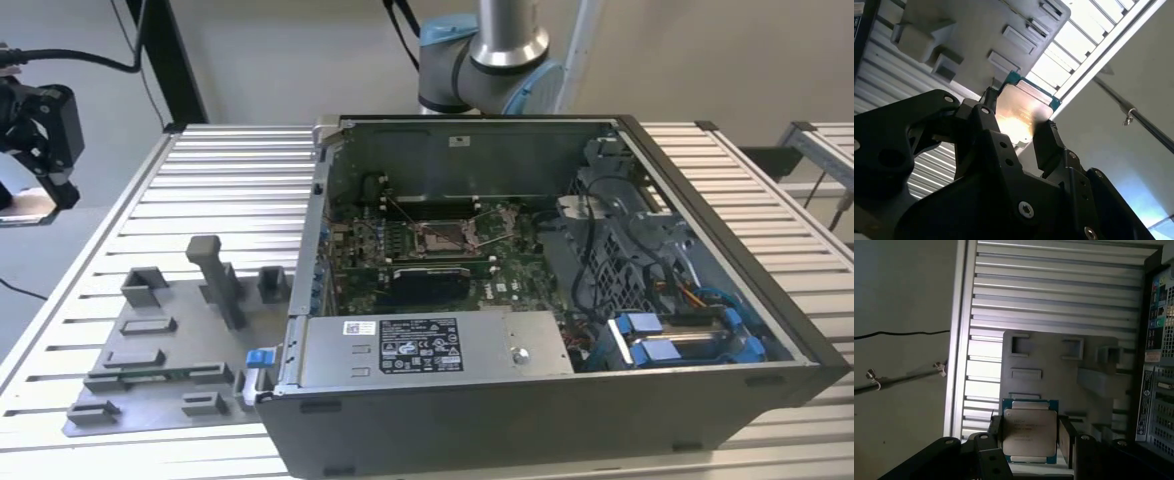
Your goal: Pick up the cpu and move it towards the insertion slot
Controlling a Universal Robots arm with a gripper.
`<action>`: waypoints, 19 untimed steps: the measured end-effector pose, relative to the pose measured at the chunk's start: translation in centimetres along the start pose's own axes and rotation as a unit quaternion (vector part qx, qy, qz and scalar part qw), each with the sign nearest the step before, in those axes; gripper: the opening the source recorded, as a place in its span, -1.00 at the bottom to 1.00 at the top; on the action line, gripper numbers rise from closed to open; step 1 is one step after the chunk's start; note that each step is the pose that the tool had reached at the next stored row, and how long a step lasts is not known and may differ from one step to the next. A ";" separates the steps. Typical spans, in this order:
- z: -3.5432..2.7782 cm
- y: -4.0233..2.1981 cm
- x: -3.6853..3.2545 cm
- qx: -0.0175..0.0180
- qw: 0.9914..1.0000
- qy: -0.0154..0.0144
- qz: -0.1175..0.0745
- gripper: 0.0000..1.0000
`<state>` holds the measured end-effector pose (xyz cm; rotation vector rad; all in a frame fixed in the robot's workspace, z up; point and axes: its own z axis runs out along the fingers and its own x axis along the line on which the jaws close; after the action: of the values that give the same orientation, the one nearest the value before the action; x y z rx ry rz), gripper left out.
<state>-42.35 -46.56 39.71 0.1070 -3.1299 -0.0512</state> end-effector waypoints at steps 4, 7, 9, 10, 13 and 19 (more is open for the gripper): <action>-0.71 0.03 0.01 0.000 1.000 0.000 0.000 -1.00; -1.14 0.04 0.01 0.000 1.000 0.000 0.000 -1.00; -1.34 0.04 0.01 0.000 1.000 0.000 0.000 -1.00; -1.41 0.04 0.01 0.000 1.000 0.000 0.000 -1.00; -1.52 0.05 0.01 0.000 1.000 0.000 0.000 -1.00; -1.56 0.05 0.02 0.000 1.000 0.000 0.000 -1.00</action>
<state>-42.35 -46.56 41.27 0.1070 -3.1300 -0.0516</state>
